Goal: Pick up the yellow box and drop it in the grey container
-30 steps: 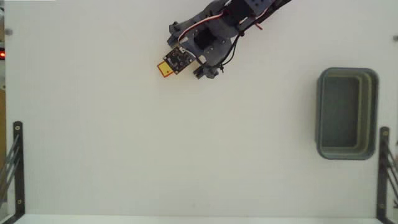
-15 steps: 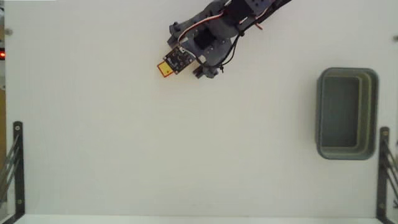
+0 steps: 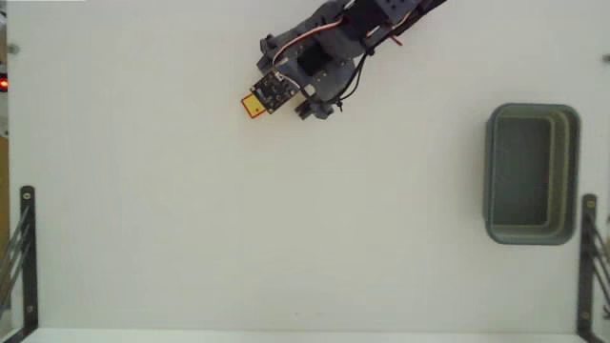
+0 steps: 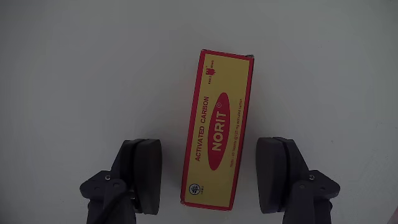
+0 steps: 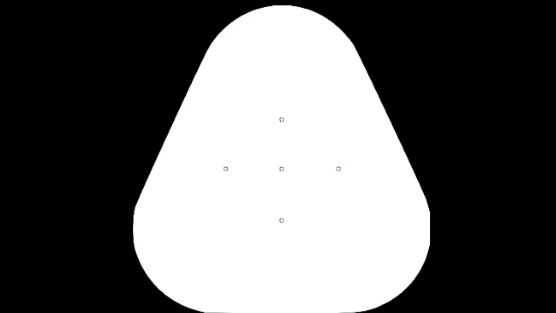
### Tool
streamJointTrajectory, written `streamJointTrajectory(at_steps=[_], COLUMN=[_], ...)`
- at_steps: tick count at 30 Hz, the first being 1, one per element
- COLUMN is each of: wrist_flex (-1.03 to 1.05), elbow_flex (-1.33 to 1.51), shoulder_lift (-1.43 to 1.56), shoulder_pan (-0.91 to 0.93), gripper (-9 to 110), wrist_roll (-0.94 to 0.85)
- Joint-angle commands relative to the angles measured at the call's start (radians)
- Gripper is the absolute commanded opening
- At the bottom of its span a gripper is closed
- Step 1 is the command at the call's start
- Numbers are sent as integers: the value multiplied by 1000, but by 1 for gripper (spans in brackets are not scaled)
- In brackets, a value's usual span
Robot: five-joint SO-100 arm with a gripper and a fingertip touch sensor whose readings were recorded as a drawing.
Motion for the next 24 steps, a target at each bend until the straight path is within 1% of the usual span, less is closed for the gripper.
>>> streamJointTrajectory(at_steps=[1, 24], wrist_flex=[-18, -18], elbow_flex=[2, 2], shoulder_lift=[24, 24], shoulder_pan=[20, 20], gripper=[91, 85], wrist_roll=[5, 5])
